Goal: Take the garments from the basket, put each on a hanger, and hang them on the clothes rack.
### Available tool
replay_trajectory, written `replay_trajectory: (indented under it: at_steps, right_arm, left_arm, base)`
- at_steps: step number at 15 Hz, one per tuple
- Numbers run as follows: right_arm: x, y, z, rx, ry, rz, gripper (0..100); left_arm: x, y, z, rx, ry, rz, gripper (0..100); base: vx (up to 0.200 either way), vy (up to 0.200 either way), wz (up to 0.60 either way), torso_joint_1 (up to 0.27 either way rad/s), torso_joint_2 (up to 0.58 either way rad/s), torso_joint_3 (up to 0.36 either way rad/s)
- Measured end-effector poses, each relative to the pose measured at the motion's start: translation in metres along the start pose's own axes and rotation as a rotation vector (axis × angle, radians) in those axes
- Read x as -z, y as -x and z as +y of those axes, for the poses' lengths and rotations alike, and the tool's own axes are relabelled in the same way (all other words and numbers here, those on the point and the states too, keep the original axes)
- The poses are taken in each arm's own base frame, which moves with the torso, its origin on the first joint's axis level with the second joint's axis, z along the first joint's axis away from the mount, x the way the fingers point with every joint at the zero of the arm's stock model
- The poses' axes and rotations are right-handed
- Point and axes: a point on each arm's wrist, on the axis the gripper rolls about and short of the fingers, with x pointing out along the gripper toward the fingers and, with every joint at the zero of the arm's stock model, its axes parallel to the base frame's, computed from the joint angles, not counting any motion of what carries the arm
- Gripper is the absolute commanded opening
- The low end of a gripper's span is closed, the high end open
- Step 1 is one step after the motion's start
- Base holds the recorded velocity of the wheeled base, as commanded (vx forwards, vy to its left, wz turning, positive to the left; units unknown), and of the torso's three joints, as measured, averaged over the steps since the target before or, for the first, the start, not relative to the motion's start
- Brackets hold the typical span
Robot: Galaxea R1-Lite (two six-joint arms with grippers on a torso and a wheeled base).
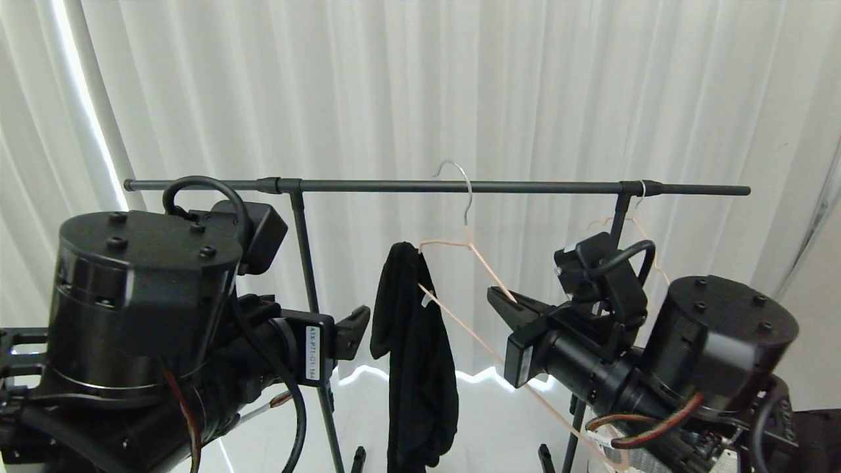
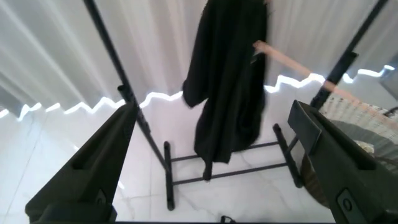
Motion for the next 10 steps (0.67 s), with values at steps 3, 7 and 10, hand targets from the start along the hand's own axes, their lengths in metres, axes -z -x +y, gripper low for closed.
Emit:
replay_trajectory:
  at_steps: [3, 7, 10]
  right_arm:
    - [-0.003, 0.019, 0.006, -0.044, 0.050, -0.055, 0]
    - [-0.007, 0.031, 0.023, -0.111, 0.075, -0.084, 0]
    - [-0.010, 0.036, 0.030, -0.143, 0.078, -0.095, 0]
  left_arm:
    - [-0.002, -0.008, 0.009, 0.046, 0.040, 0.018, 100]
    - [-0.003, -0.013, 0.009, 0.128, 0.052, 0.014, 100]
    - [-0.007, -0.021, 0.006, 0.132, 0.084, -0.044, 100]
  base:
    - [0.000, 0.000, 0.00, 0.000, 0.00, 0.000]
    - [0.000, 0.000, 0.00, 0.000, 0.00, 0.000]
    - [0.000, 0.000, 0.00, 0.000, 0.00, 0.000]
